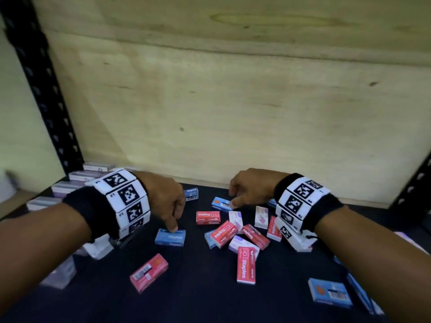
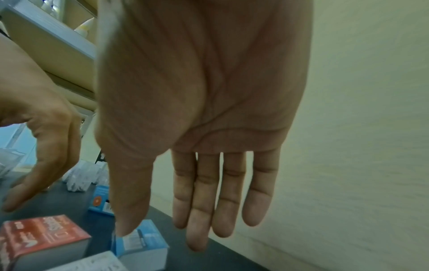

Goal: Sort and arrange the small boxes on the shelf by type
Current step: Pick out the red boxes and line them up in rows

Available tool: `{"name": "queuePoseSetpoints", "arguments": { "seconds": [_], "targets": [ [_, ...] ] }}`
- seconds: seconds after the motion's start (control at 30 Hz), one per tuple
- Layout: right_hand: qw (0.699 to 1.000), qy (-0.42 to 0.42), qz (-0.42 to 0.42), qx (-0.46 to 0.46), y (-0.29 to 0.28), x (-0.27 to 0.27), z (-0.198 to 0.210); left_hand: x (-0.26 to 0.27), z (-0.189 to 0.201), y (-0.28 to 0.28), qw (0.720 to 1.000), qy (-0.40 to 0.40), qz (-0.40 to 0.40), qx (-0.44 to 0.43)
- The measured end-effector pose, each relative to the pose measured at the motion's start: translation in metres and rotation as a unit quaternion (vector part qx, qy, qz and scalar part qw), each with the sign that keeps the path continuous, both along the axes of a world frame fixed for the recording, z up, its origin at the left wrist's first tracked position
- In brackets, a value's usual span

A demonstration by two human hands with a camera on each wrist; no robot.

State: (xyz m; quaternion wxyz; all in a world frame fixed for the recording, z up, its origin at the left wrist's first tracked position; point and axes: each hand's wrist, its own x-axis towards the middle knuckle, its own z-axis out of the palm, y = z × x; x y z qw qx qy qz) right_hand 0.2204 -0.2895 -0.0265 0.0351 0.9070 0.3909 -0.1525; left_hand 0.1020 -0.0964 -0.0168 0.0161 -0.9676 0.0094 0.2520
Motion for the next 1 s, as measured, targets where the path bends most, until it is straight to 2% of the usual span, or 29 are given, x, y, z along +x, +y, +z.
{"name": "queuePoseSetpoints", "arguments": {
  "seconds": [0.4,0.57,0.63,0.8,1.0],
  "targets": [
    [0.998,-0.009,-0.018,-0.052,0.029,-0.003,-0.007,-0.012,-0.005,0.003,0.999,0.042,-0.028,-0.010],
    [0.998,-0.052,-0.029,-0.038,0.022,-0.003,0.003,-0.019,-0.001,-0.012,0.996,0.001,-0.067,0.054],
    [0.998,-0.056,-0.036,-0.016,0.010,-0.001,0.015,-0.023,0.006,-0.018,0.994,-0.017,-0.078,0.069],
    [0.998,-0.020,-0.065,0.010,-0.047,-0.006,0.036,-0.035,0.023,-0.039,0.996,-0.029,-0.080,0.042],
    [0.989,0.011,-0.144,-0.011,-0.133,-0.032,0.040,-0.053,0.026,-0.099,0.985,-0.049,-0.164,-0.006]
  ]
}}
